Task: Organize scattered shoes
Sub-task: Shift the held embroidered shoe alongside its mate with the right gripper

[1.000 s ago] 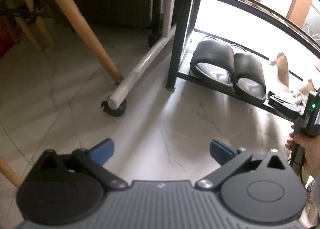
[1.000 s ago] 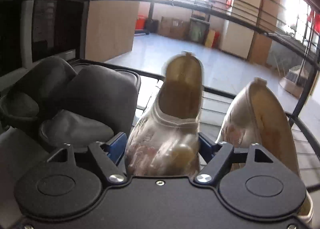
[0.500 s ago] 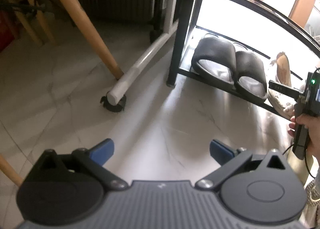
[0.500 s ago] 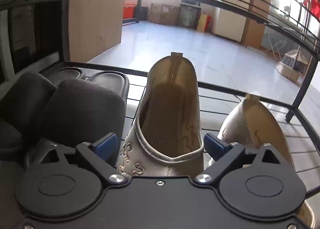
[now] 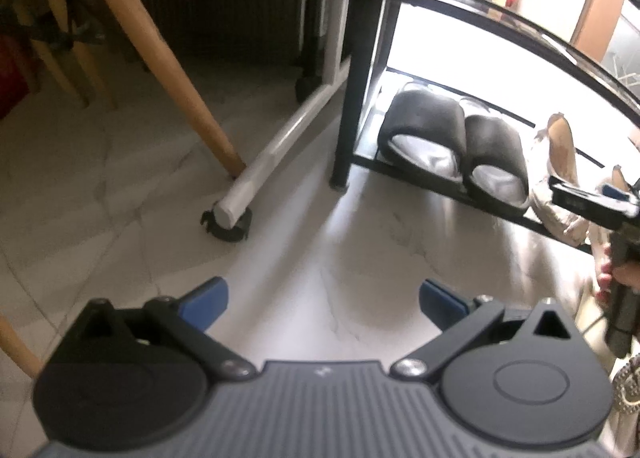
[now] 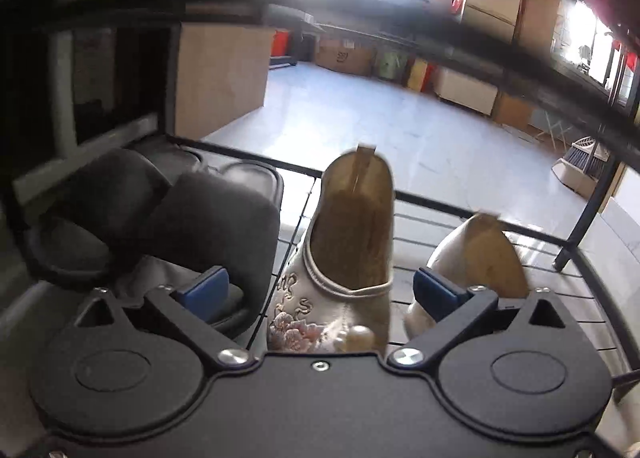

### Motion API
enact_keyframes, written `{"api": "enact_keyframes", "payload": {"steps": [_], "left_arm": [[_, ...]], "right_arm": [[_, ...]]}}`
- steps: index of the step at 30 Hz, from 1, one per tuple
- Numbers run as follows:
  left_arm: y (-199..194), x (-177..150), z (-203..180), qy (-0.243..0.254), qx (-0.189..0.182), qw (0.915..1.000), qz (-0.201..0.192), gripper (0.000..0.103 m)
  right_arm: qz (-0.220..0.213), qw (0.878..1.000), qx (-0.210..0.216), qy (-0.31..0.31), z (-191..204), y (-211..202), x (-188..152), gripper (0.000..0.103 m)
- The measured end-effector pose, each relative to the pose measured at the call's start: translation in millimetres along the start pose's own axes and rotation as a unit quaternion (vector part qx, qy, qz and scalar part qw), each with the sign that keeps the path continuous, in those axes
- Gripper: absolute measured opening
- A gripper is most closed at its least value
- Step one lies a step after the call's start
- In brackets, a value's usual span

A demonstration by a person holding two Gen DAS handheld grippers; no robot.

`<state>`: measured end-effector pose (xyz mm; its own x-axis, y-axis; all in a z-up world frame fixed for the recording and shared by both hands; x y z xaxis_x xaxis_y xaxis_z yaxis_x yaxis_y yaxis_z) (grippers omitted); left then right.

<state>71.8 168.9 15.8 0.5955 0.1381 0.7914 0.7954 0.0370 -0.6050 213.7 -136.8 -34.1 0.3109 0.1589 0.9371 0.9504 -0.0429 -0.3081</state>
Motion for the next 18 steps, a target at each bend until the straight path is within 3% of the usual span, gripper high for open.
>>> {"api": "enact_keyframes", "payload": {"steps": [4,8,10,12,14,18], "left_arm": [[-10,4,-1,0.003,-0.011,0.9998,-0.018,0.102],[-18,7,-3,0.007,-0.014,0.9993,-0.034,0.102],[-22,8,-4,0.014,-0.013,0.9989,-0.043,0.102],[-25,8,-6,0.022,-0.009,0.9984,-0.051,0.102],[-28,7,-6,0.032,-0.004,0.9980,-0.054,0.102],[-31,5,-5,0.040,0.006,0.9976,-0.056,0.102]], "right_arm": [[-0.003,1.000,0.019,0.001,-28,-44,16,0.103],[0.033,0.998,-0.030,0.055,-85,-79,8,0.103],[0.068,0.988,-0.061,0.122,-112,-88,-4,0.103],[0.117,0.965,-0.092,0.214,-138,-91,-24,0.103],[0.143,0.956,-0.103,0.236,-148,-89,-39,0.103],[0.151,0.973,-0.069,0.163,-130,-80,-48,0.103]]}}
Point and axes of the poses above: each gripper's, at about its wrist camera, not at the fingertips, and y roughly the way its jaws point, z to its left, x to its top, the point moved 6 cm from there along y, roughly the way its jaws point, and after that the axes turned 14 degrees about -z, right-handed, at the moved point
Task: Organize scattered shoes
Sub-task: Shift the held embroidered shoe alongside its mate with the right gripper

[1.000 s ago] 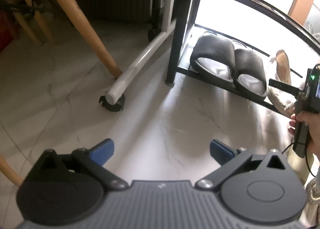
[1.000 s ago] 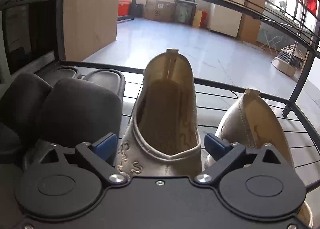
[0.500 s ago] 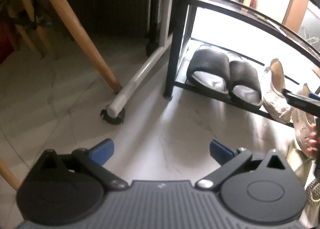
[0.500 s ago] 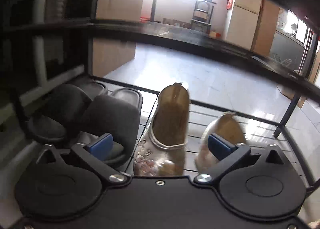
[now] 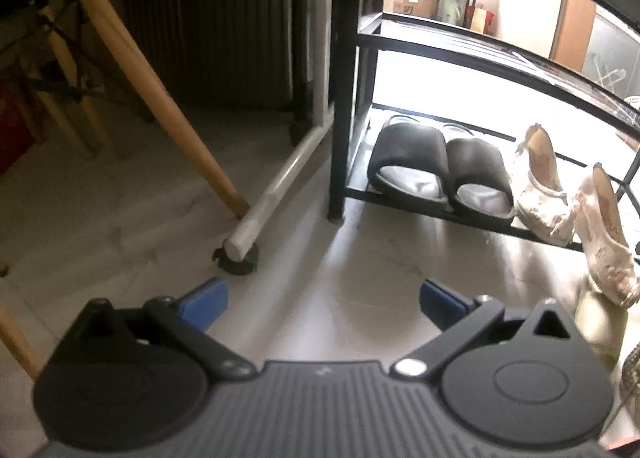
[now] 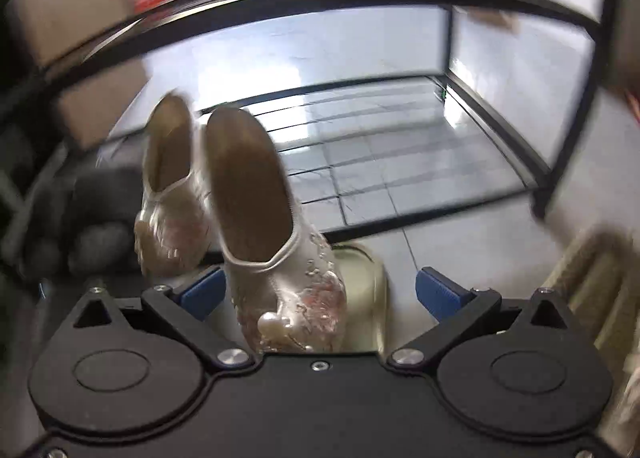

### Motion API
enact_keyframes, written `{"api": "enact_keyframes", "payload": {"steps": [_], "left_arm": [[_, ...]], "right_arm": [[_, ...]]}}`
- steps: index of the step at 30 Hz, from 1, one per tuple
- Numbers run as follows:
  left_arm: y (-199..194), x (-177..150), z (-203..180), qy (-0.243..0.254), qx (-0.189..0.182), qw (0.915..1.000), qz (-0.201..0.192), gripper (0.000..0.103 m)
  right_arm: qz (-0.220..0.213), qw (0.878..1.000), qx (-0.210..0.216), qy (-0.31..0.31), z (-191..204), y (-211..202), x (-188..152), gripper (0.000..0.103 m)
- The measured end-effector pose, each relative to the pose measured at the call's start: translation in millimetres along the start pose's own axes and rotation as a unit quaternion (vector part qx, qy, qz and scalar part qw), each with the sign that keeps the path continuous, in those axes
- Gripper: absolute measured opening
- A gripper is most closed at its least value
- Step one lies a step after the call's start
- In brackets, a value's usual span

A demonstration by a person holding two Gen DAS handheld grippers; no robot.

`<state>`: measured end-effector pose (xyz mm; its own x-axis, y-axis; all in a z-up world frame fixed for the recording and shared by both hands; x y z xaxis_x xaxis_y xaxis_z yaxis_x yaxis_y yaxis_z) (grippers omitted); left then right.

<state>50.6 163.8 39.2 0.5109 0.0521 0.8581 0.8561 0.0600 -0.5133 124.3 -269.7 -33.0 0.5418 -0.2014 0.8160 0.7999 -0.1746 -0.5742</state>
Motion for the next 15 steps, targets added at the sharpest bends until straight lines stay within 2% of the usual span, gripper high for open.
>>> {"api": "enact_keyframes", "payload": {"steps": [8,12,15], "left_arm": [[7,-4,-1,0.008,0.008,0.9999,0.012,0.102],[14,-6,-2,0.012,0.009,0.9996,0.022,0.102],[19,-9,-4,0.017,0.009,0.9994,0.030,0.102]], "right_arm": [[-0.025,0.999,0.007,-0.034,13,36,2,0.103],[0.000,0.999,0.024,-0.044,12,63,-1,0.103],[-0.008,0.998,0.033,-0.055,16,73,3,0.103]]}}
Point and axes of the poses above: each gripper's, at about its wrist camera, not at the fingertips, and y roughly the way its jaws point, z to its left, x to its top, the point moved 6 cm from there along y, roughly the way its jaws point, and after that the axes turned 14 degrees about -z, right-handed, at the moved point
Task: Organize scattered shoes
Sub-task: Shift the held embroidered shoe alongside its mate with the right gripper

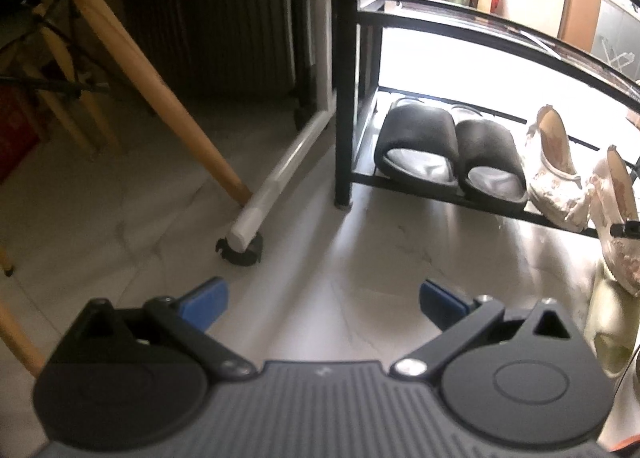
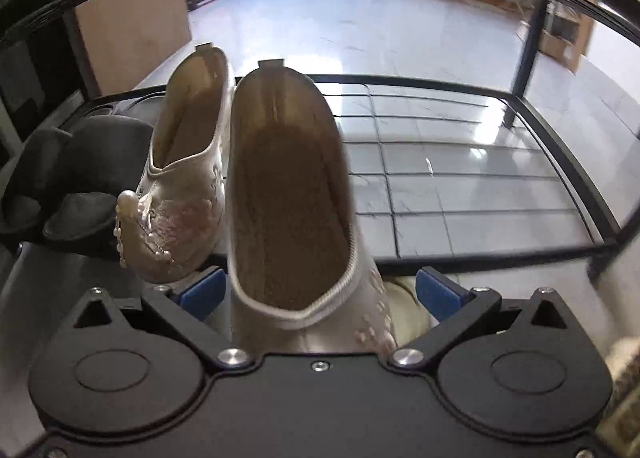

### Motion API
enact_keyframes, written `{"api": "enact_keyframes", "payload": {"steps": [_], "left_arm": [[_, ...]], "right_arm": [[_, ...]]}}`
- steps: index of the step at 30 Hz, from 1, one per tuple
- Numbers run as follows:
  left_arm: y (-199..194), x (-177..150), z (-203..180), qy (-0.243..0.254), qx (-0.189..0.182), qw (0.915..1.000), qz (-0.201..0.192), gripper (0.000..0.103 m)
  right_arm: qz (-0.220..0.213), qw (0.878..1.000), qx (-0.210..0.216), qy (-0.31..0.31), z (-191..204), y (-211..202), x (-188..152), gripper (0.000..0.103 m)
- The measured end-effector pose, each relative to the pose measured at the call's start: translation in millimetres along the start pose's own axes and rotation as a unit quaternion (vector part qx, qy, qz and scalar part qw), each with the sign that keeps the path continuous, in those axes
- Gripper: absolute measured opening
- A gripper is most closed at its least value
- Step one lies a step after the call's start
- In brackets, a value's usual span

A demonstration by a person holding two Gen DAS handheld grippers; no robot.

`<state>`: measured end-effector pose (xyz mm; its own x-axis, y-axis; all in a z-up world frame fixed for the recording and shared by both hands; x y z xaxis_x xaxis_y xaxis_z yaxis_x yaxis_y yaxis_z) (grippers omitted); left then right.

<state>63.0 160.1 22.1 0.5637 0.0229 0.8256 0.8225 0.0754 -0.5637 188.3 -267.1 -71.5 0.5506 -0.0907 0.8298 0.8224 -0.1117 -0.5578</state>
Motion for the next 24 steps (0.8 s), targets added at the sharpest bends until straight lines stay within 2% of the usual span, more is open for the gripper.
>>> {"api": "enact_keyframes", "payload": {"steps": [3,6,9,13,17,19,20,21,24], "left_arm": [[2,-1,-2,0.003,-0.002,1.0000,0.005,0.102],[5,-2,-3,0.002,-0.006,1.0000,0.007,0.102],[7,-3,-4,0.000,-0.009,0.9999,0.009,0.102],[9,-5,-5,0.004,-0.010,0.9998,0.015,0.102],[10,-5,-5,0.001,-0.011,0.9998,0.016,0.102],[10,-5,-5,0.002,-0.010,0.9998,0.017,0.102],[10,-5,-5,0.002,-0.009,0.9998,0.018,0.102],[10,-5,-5,0.003,-0.009,0.9998,0.018,0.102],[10,-5,-5,0.002,-0.009,0.9998,0.017,0.102]], "right_arm": [[0.010,1.000,0.015,-0.002,2,9,4,0.103],[0.012,0.999,0.034,-0.030,8,9,7,0.103],[0.028,0.998,0.014,-0.052,7,19,8,0.103],[0.065,0.997,0.003,-0.030,2,34,5,0.103],[0.072,0.995,-0.004,-0.072,10,39,4,0.103],[0.072,0.993,0.004,-0.096,15,40,3,0.092],[0.067,0.993,0.018,-0.098,17,39,3,0.078],[0.064,0.993,0.031,-0.094,20,38,4,0.069],[0.059,0.994,0.030,-0.082,23,34,6,0.064]]}}
Point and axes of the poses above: each gripper's, at about its wrist camera, not at the fingertips, and y roughly the way its jaws point, z to its left, x to its top, the point moved 6 cm from there along y, roughly the way its jaws point, and after that the axes turned 14 degrees about -z, right-handed, at the moved point
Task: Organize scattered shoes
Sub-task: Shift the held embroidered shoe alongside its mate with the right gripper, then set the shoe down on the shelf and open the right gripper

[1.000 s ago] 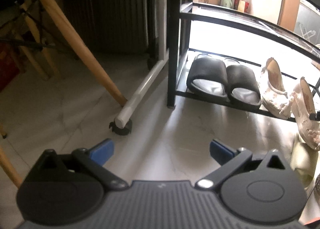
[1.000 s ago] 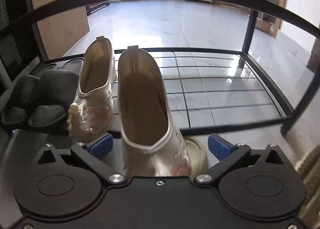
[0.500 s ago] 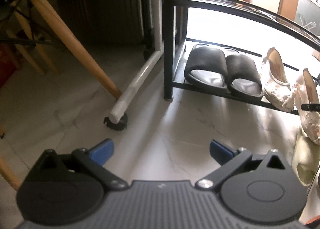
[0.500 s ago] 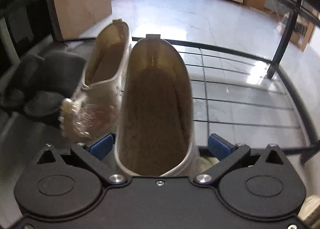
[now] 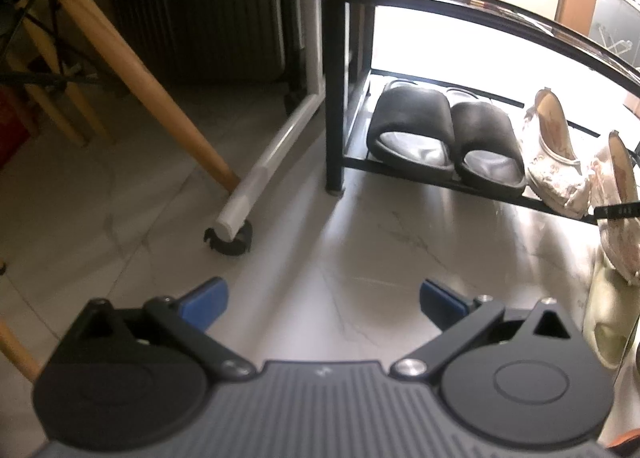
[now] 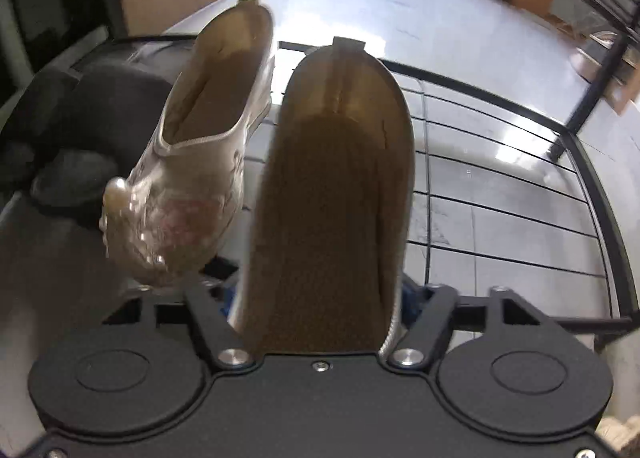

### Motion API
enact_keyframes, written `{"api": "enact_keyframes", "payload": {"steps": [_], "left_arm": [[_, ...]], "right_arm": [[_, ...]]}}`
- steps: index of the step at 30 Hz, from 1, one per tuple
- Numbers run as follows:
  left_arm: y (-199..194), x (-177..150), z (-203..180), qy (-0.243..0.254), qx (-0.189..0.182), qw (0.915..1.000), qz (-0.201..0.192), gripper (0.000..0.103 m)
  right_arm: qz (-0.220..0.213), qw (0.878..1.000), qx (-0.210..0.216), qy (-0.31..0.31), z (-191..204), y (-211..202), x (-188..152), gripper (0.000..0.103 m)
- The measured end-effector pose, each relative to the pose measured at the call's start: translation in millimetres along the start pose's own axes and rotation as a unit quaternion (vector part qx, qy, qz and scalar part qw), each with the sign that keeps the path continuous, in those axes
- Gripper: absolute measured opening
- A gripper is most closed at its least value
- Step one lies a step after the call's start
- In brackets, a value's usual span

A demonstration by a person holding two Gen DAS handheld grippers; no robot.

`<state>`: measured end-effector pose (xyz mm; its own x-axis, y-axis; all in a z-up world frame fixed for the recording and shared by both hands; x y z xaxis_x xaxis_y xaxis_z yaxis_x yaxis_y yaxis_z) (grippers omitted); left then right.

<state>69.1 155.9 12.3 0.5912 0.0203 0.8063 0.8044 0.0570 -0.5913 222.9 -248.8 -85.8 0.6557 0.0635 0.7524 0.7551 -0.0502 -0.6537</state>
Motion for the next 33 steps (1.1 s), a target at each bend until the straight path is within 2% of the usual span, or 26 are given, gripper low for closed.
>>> {"api": "enact_keyframes", "payload": {"steps": [4,8,15,19,20,22,23,24,28,31,33], "left_arm": [[-1,1,2,-0.006,0.000,1.0000,-0.001,0.102],[-2,2,2,-0.011,-0.005,0.9999,-0.001,0.102],[-3,3,0,-0.004,-0.009,1.0000,-0.002,0.102],[7,2,-3,-0.007,-0.014,0.9998,0.012,0.102],[9,1,-4,-0.009,-0.015,0.9997,0.016,0.102],[13,0,-4,-0.013,-0.019,0.9994,0.024,0.102],[13,-1,-4,-0.014,-0.019,0.9994,0.025,0.102],[13,-1,-4,-0.015,-0.019,0.9994,0.026,0.102],[10,-1,-1,-0.021,-0.016,0.9994,0.022,0.102],[7,0,0,-0.025,-0.016,0.9994,0.017,0.102],[5,0,1,-0.025,-0.016,0.9995,0.014,0.102]], "right_arm": [[-0.021,1.000,0.009,0.008,3,-7,2,0.063],[-0.073,0.997,-0.004,0.005,2,-10,18,0.063],[-0.128,0.991,-0.037,-0.007,-3,22,48,0.063],[-0.155,0.986,-0.053,-0.029,-5,30,48,0.064],[-0.153,0.986,-0.052,-0.034,-5,34,48,0.067],[-0.163,0.985,-0.054,-0.032,-8,36,48,0.089],[-0.183,0.981,-0.063,-0.026,-10,34,50,0.103],[-0.205,0.976,-0.072,-0.020,-12,30,52,0.103],[-0.221,0.973,-0.063,-0.023,-8,16,53,0.103],[-0.218,0.975,-0.031,-0.017,-2,-5,49,0.103],[-0.209,0.978,0.004,-0.017,5,-21,44,0.103]]}}
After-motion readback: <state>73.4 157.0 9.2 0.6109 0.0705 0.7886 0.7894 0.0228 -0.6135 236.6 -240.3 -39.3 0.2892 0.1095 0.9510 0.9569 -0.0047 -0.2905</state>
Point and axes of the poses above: each gripper's, at about its wrist camera, not at the fingertips, and y roughly the way its jaws point, z to its left, x to its top, the point moved 6 cm from there along y, roughly the way its jaws point, and after that the axes turned 14 degrees about -z, right-handed, at the moved point
